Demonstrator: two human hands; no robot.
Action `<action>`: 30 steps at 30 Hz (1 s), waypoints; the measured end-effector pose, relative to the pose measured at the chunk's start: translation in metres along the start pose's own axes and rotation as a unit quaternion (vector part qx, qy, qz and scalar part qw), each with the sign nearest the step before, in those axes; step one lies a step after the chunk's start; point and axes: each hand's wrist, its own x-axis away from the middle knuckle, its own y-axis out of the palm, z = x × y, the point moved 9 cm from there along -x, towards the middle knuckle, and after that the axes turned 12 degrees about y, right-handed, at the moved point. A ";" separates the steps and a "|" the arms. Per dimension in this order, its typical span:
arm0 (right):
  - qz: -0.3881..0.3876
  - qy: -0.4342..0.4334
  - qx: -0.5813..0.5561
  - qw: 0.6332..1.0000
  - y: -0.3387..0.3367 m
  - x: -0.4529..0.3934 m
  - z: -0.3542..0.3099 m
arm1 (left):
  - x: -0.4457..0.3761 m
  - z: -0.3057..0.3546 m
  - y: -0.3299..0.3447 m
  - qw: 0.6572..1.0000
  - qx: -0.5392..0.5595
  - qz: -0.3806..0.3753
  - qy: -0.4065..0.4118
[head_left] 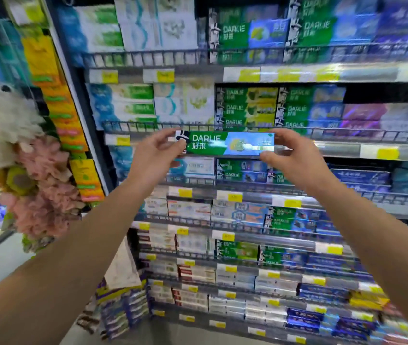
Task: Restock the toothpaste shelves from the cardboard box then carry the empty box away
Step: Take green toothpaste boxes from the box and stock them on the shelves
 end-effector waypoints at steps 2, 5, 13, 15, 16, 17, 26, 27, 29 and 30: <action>0.008 -0.012 -0.013 1.000 -0.012 -0.031 -0.009 | -0.036 0.004 0.008 1.000 -0.013 0.001 0.027; 0.019 -0.034 0.000 0.999 -0.028 -0.071 -0.022 | -0.081 0.011 0.018 0.998 -0.019 0.011 0.057; 0.066 -0.094 0.059 0.992 -0.067 -0.155 -0.064 | -0.175 0.042 0.037 0.991 -0.035 0.013 0.126; 0.092 -0.108 0.072 0.987 -0.076 -0.168 -0.078 | -0.196 0.052 0.041 0.989 -0.031 0.012 0.145; 0.107 -0.113 0.069 0.985 -0.082 -0.176 -0.084 | -0.207 0.057 0.042 0.987 -0.031 0.012 0.156; 0.124 -0.122 0.064 0.983 -0.087 -0.181 -0.091 | -0.217 0.063 0.043 0.985 -0.030 0.016 0.169; 0.272 -0.156 0.111 0.943 -0.120 -0.223 -0.149 | -0.300 0.103 0.053 0.958 -0.035 0.069 0.275; 0.281 -0.154 0.120 0.940 -0.121 -0.225 -0.151 | -0.305 0.104 0.055 0.957 -0.037 0.073 0.279; 0.303 -0.151 0.140 0.930 -0.121 -0.228 -0.150 | -0.314 0.104 0.059 0.954 -0.047 0.081 0.284; 0.315 -0.152 0.150 0.925 -0.120 -0.229 -0.148 | -0.316 0.103 0.062 0.953 -0.055 0.084 0.285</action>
